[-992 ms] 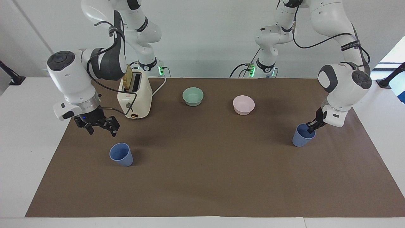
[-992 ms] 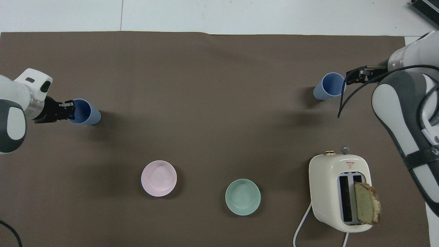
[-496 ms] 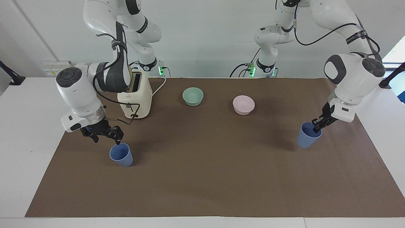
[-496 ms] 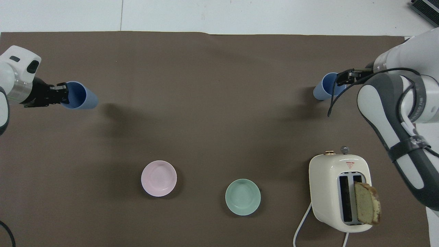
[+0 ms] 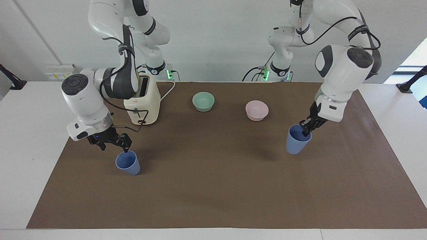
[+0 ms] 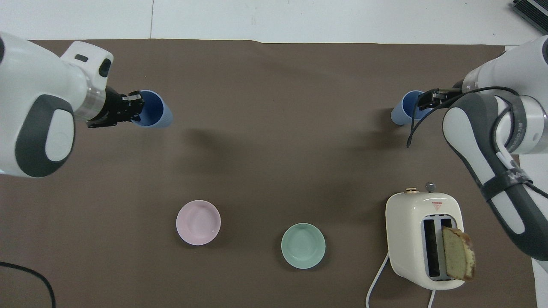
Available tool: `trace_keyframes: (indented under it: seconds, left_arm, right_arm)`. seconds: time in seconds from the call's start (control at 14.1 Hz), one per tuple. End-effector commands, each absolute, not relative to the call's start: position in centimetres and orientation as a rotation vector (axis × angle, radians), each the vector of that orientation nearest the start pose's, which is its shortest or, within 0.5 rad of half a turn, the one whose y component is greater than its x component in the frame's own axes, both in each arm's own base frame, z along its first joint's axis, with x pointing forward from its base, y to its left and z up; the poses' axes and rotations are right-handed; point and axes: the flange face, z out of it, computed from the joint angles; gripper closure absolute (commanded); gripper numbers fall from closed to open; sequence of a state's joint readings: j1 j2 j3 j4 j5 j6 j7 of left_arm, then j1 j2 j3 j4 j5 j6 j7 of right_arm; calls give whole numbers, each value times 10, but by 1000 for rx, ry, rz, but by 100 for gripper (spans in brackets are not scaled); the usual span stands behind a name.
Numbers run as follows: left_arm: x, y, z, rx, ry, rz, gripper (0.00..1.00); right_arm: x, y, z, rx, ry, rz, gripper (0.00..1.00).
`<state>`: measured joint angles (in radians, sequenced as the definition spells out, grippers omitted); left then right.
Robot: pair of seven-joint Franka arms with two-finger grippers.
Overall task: Stack blue cups with both arms
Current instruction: 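Carry the blue cup toward the table center while the right gripper grasps its cup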
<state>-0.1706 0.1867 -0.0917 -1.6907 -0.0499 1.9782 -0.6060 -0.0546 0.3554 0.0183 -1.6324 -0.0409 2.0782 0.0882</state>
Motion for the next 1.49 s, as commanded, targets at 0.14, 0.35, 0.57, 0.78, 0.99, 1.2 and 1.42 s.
trace_keyframes:
  seconds: [0.14, 0.35, 0.57, 0.78, 0.99, 1.2, 1.42]
  left_arm:
    - [593, -271, 459, -3210, -668, -136, 100]
    - [577, -317, 427, -3211, -613, -95, 100]
    - [568, -330, 411, -3211, -578, -77, 100]
    - [549, -349, 386, -3214, -544, -65, 100]
    - [543, -359, 381, -3221, -523, -68, 100]
    - [541, -358, 379, -3217, -518, -61, 100]
    - [539, -362, 374, -3219, -500, -60, 100]
  right_arm:
    - [672, -43, 402, -3151, 157, -172, 0]
    - [677, -43, 390, -3149, 166, -191, 5]
    - [680, -42, 383, -3145, 174, -196, 12]
    - [678, -41, 380, -3148, 171, -170, 29]
    - [678, -40, 381, -3143, 173, -167, 94]
    - [679, -39, 384, -3138, 177, -176, 100]
    - [681, -36, 391, -3135, 175, -196, 100]
